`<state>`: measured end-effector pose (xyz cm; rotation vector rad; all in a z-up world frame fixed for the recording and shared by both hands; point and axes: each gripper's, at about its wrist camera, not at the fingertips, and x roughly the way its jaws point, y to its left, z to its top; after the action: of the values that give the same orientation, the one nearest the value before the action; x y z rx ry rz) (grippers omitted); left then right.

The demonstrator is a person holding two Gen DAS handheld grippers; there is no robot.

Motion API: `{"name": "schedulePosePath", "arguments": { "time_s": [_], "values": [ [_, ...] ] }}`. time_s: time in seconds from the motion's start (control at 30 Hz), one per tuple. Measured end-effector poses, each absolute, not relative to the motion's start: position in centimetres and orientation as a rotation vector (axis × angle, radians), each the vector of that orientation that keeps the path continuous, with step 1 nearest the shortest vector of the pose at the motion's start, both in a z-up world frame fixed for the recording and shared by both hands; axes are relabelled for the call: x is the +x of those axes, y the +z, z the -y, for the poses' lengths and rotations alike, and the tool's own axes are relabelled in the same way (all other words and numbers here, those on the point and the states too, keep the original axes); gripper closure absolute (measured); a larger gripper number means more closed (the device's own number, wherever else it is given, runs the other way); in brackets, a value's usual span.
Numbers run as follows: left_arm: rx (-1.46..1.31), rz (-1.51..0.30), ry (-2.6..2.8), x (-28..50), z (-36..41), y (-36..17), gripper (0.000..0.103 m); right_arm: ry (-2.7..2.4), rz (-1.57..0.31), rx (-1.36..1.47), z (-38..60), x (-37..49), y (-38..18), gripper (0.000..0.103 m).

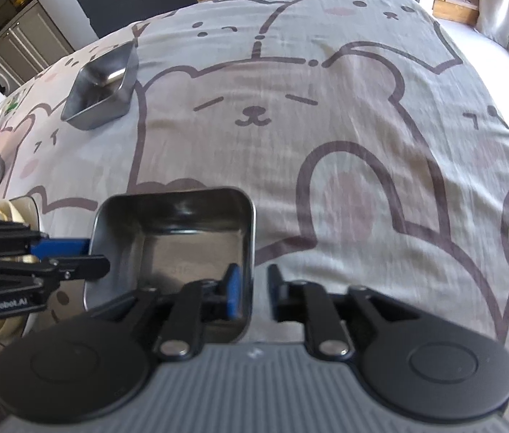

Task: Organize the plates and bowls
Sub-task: 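Lower the steel tray onto the tablecloth and open both grippers, then move both grippers to the second steel square tray on the cloth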

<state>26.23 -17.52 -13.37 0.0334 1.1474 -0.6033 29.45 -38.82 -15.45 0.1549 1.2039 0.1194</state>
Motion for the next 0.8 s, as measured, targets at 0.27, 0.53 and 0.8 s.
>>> {"name": "schedulePosePath", "arguments": {
  "time_s": [0.27,0.53,0.8],
  "values": [
    [0.017,-1.107,-0.619,25.8,17.5,-12.3,0.017,0.105,-1.158,0.139,39.2,28.2,-14.5,0.030],
    [0.015,-1.043,-0.608,25.5,16.4,-10.7,0.000,0.059,-1.084,0.109,40.1,27.0,-13.1,0.000],
    [-0.001,-0.947,-0.539,27.2,12.6,-7.8,0.000,0.031,-0.964,0.172,40.1,27.1,-11.1,0.000]
  ]
}}
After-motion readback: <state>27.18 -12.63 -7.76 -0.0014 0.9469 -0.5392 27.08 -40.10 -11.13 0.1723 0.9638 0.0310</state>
